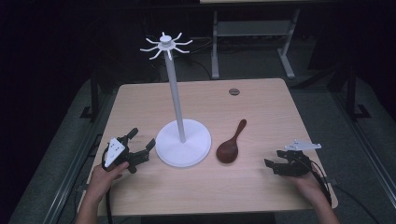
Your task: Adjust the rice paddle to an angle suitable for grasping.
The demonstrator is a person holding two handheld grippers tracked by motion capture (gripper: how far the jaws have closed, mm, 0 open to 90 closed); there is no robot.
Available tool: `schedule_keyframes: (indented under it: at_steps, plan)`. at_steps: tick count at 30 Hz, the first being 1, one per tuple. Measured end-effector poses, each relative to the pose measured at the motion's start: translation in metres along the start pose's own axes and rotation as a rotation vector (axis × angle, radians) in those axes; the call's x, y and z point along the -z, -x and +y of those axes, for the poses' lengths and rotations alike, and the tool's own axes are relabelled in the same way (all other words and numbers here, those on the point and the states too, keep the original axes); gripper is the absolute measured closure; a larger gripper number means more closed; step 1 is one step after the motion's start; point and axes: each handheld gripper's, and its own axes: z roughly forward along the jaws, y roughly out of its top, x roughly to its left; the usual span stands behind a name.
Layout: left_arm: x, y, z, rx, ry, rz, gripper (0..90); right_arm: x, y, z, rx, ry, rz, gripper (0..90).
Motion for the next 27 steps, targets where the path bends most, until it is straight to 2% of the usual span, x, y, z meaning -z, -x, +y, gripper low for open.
schedule_keyframes:
  at_steps: [5,8,12,20,23,27]
  plan:
    - [0.000,0.001,0.000,-0.002,-0.006,0.000,12.5,-0.001,0.000,0.001,0.007,-0.002,0.000,31.6]
    - [-0.001,0.001,0.000,-0.007,-0.009,0.011,12.6,0.000,0.000,0.006,-0.002,0.012,0.012,32.1]
    - [-0.001,0.001,0.000,-0.016,-0.015,0.011,12.6,0.000,0.001,0.011,0.011,0.027,0.019,34.9]
    - [-0.001,0.002,0.000,-0.015,-0.014,0.005,12.6,-0.005,0.002,0.028,-0.001,0.053,0.055,49.0]
    - [-0.001,0.001,0.000,-0.016,-0.017,0.006,12.5,-0.007,0.001,0.033,-0.012,0.058,0.087,53.6]
    - [-0.001,0.001,0.001,-0.017,-0.021,0.008,12.5,-0.011,0.000,0.043,0.001,0.087,0.117,61.4]
